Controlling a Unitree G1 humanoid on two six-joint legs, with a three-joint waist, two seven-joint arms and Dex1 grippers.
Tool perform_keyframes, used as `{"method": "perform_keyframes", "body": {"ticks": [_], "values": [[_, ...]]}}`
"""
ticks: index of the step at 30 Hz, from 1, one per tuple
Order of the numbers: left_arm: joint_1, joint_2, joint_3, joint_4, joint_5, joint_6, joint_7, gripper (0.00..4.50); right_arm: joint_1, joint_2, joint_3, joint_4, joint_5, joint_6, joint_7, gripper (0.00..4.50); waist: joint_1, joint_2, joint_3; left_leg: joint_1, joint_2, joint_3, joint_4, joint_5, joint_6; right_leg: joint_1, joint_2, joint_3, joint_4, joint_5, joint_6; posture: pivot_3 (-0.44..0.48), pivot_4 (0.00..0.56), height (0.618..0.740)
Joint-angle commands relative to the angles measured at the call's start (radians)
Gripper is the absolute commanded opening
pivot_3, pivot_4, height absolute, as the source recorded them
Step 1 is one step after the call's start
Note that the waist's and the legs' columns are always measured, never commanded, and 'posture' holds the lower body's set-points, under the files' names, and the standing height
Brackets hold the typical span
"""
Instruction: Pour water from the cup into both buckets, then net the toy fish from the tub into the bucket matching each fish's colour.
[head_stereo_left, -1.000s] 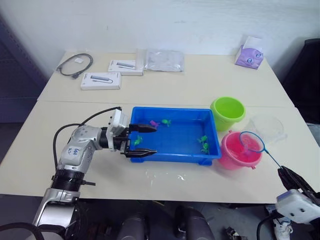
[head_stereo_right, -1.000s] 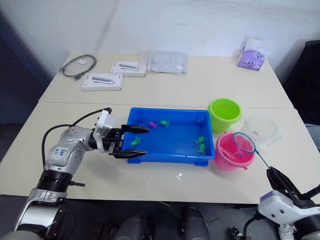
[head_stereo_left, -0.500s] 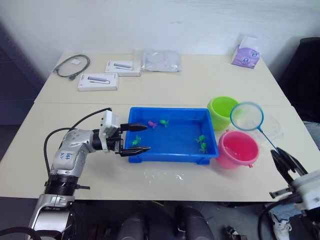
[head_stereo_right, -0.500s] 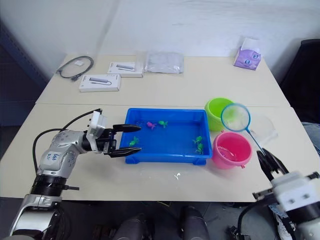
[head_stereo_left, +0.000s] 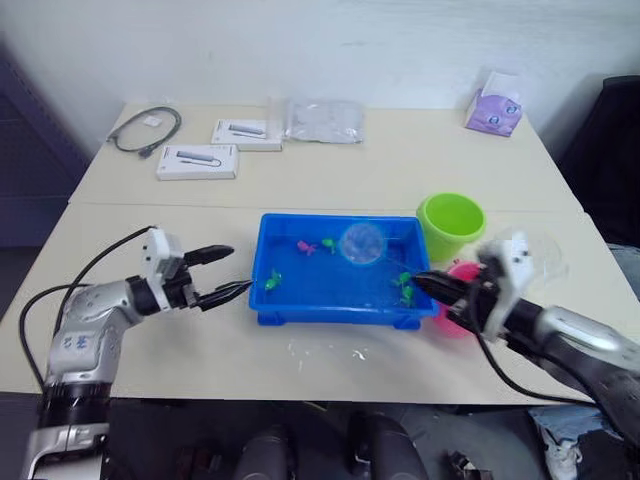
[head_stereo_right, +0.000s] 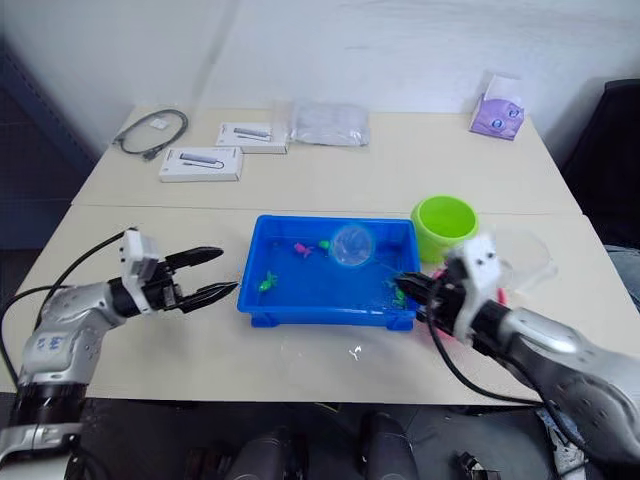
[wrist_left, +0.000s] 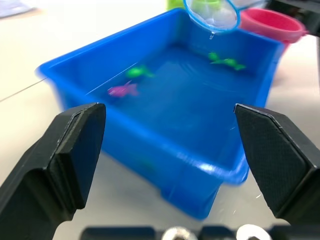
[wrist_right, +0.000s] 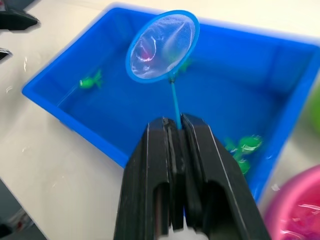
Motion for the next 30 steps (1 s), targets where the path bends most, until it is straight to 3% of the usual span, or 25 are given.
{"method": "perform_keyframes", "body": {"ticks": [1, 5, 14, 30], "values": [[0.032, 0.011, 0.042, -0.069, -0.017, 0.005, 0.037, 4.4, -0.093, 0.046, 0.058, 0.056, 0.005, 0.083, -0.032, 0.0, 0.004, 0.0, 0.0, 0.0, 0.0, 0.0, 0.0, 0.0, 0.0, 0.0, 0.0, 0.0, 0.0, 0.0, 0.0, 0.0, 0.15, 0.74], [0.077, 0.004, 0.057, -0.111, -0.022, 0.01, 0.072, 4.4, -0.21, 0.109, 0.133, 0.15, -0.053, 0.185, -0.072, 0.0, 0.0, 0.0, 0.0, -0.002, -0.001, 0.0, 0.0, 0.0, 0.001, 0.0, 0.0, -0.001, -0.003, 0.001, 0.002, 0.0, 0.15, 0.74], [0.115, -0.006, 0.074, -0.182, -0.061, 0.069, 0.139, 4.4, -0.373, 0.202, 0.171, 0.268, -0.071, 0.39, -0.053, 0.0, -0.009, 0.0, 0.0, -0.004, 0.0, -0.001, 0.0, 0.0, 0.001, 0.0, 0.0, -0.003, -0.001, 0.001, 0.002, 0.0, 0.15, 0.74], [0.117, -0.004, 0.058, -0.203, -0.055, 0.071, 0.142, 4.4, -0.526, 0.443, 0.165, 0.481, -0.335, 0.36, 0.022, 0.0, -0.011, 0.0, 0.0, -0.008, -0.001, 0.0, 0.0, 0.0, 0.001, -0.004, 0.001, -0.004, 0.001, 0.001, 0.002, 0.0, 0.15, 0.74]]}}
